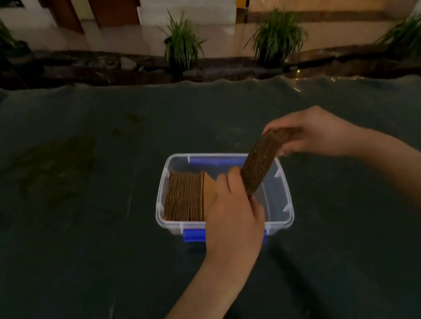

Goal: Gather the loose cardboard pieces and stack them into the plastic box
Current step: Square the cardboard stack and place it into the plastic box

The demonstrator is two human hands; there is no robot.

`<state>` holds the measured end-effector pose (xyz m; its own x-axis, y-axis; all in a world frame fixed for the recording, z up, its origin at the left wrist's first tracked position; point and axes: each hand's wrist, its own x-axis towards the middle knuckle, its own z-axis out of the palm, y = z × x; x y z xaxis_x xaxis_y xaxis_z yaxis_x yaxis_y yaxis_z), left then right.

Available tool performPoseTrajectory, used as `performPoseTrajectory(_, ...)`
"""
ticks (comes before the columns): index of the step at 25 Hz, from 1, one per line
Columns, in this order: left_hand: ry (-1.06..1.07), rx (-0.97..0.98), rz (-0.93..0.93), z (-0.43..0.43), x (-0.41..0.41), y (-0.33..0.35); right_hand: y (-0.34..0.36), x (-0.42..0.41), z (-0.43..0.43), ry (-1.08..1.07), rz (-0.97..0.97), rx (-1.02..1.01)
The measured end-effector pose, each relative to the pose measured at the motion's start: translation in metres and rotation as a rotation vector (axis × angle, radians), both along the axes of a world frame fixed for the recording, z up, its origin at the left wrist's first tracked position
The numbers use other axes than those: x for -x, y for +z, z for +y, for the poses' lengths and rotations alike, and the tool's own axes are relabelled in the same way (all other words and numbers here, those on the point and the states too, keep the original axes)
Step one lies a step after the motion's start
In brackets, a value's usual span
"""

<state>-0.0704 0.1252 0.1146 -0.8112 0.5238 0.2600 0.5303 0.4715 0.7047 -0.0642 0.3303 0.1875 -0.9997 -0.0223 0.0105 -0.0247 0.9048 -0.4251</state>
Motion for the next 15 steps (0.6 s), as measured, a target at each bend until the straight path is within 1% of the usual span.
performPoseTrajectory(3, 0.11, 0.132, -0.076, 0.032, 0.008, -0.031, -0.04, 0.032, 0.025, 0.033, -0.168, -0.069)
performPoseTrajectory(5, 0.13, 0.2, -0.119, 0.043, 0.004, -0.051, -0.071, 0.036, 0.035, 0.09, -0.213, -0.09)
performPoseTrajectory(8, 0.137, 0.296, -0.132, 0.056, 0.006, -0.063, -0.099, 0.041, 0.041, 0.139, -0.227, -0.128)
performPoseTrajectory(10, 0.075, 0.424, -0.166, 0.062, 0.011, -0.064, -0.109, 0.044, 0.042, 0.165, -0.236, -0.201)
performPoseTrajectory(13, -0.075, 0.615, -0.226, 0.064, 0.02, -0.06, -0.113, 0.046, 0.037, 0.189, -0.238, -0.316)
performPoseTrajectory(15, -0.161, 0.664, -0.295, 0.063, 0.026, -0.058, -0.109, 0.045, 0.033, 0.208, -0.253, -0.34)
